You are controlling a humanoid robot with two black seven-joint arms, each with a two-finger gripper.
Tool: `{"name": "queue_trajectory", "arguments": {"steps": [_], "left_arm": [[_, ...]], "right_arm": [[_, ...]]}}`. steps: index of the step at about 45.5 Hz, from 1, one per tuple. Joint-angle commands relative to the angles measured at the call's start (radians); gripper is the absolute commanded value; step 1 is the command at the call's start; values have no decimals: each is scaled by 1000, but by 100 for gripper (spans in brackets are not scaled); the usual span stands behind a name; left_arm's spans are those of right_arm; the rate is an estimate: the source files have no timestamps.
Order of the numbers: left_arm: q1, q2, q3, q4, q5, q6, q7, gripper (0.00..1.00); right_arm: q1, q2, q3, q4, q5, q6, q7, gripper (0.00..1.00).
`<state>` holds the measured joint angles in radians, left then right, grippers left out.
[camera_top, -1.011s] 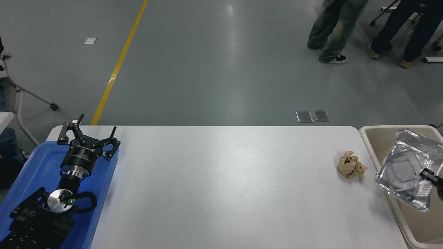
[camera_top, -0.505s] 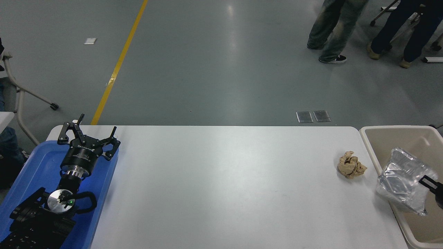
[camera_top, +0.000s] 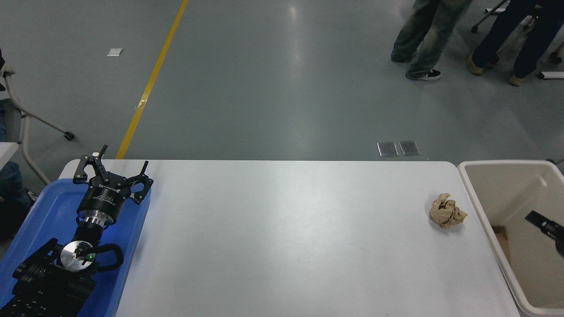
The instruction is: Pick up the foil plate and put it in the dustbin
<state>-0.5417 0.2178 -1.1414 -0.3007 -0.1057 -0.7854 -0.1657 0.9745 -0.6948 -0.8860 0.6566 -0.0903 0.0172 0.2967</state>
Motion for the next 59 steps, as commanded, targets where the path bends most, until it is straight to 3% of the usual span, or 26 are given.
{"name": "queue_trajectory", "arguments": {"steps": [1, 14, 17, 21, 26, 35, 39, 59], "left_arm": [[0, 0, 2, 0, 1, 0, 0, 99], [0, 0, 2, -1, 1, 0, 2, 99], [0, 0, 3, 0, 1, 0, 2, 99], [0, 0, 2, 0, 1, 0, 2, 99], [0, 0, 3, -1, 1, 0, 2, 99], [0, 0, 2, 0, 1, 0, 2, 99], [0, 0, 2, 0, 1, 0, 2, 99], [0, 0, 2, 0, 1, 0, 0, 99]], "right_arm": [[380, -97, -92, 490, -284, 1, 12, 100], [970, 162, -499, 882, -221, 29, -5, 100], [1085, 201, -516, 951, -165, 119, -17, 100], [1205, 230, -508, 977, -45, 350, -54, 100], [1306, 245, -495, 980, 101, 542, -161, 100], [1444, 258, -495, 986, 169, 687, -435, 100], [1484, 261, -502, 986, 207, 725, -501, 100], [1575, 270, -487, 988, 210, 768, -527, 100]]}}
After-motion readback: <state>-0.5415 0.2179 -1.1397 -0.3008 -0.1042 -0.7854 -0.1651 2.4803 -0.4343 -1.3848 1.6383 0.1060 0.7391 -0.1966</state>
